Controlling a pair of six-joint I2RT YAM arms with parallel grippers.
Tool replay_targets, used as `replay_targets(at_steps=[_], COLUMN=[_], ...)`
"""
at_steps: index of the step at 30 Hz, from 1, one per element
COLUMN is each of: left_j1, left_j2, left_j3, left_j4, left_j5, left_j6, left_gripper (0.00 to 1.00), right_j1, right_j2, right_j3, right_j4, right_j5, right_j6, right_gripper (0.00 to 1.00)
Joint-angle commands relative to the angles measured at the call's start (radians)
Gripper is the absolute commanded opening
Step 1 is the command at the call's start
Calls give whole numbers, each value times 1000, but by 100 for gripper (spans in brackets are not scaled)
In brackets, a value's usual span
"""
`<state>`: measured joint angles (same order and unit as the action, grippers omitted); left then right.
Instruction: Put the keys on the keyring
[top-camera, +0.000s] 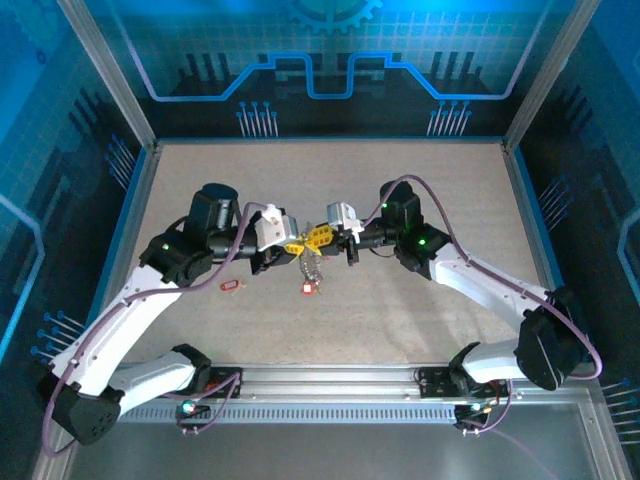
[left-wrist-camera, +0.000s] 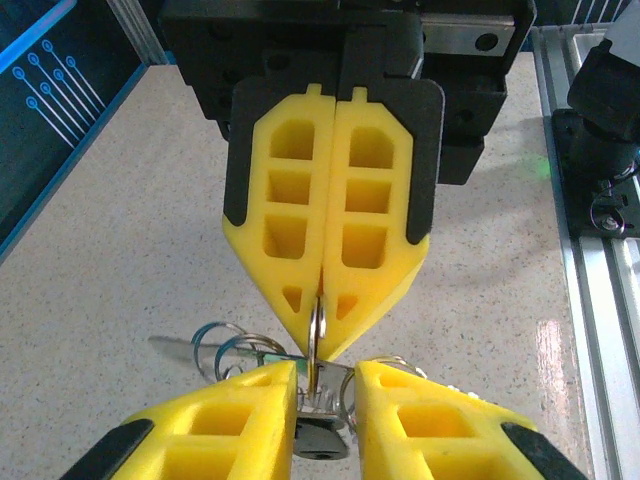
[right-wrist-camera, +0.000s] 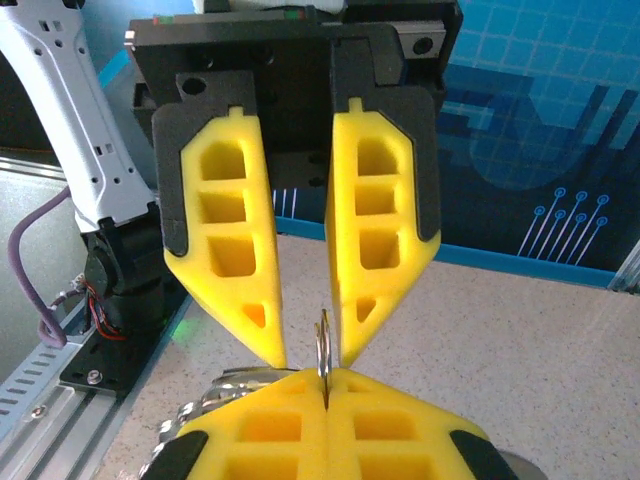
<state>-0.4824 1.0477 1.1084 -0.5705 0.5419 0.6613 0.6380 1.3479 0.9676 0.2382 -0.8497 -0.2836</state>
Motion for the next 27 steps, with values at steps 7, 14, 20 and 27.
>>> replay_targets(at_steps=[7, 14, 20, 27], left_j1=[7, 6, 27, 94], left_j2=[28, 14, -7, -58], left_j3=[33, 45, 45, 8], left_j4=[17, 33, -9, -32], left_j5=[75, 75, 27, -14], left_j6=[24, 13, 23, 14], left_gripper=[0, 0, 0, 0], right_j1=[-8, -7, -11, -3], right_j2=[-16, -11, -48, -62], right_j3=[10, 13, -80, -126], right_j4=[56, 37, 137, 205], right_j5=[-55, -38, 92, 153], right_j6=[11, -1, -7, 39], right_gripper=[0, 14, 36, 50])
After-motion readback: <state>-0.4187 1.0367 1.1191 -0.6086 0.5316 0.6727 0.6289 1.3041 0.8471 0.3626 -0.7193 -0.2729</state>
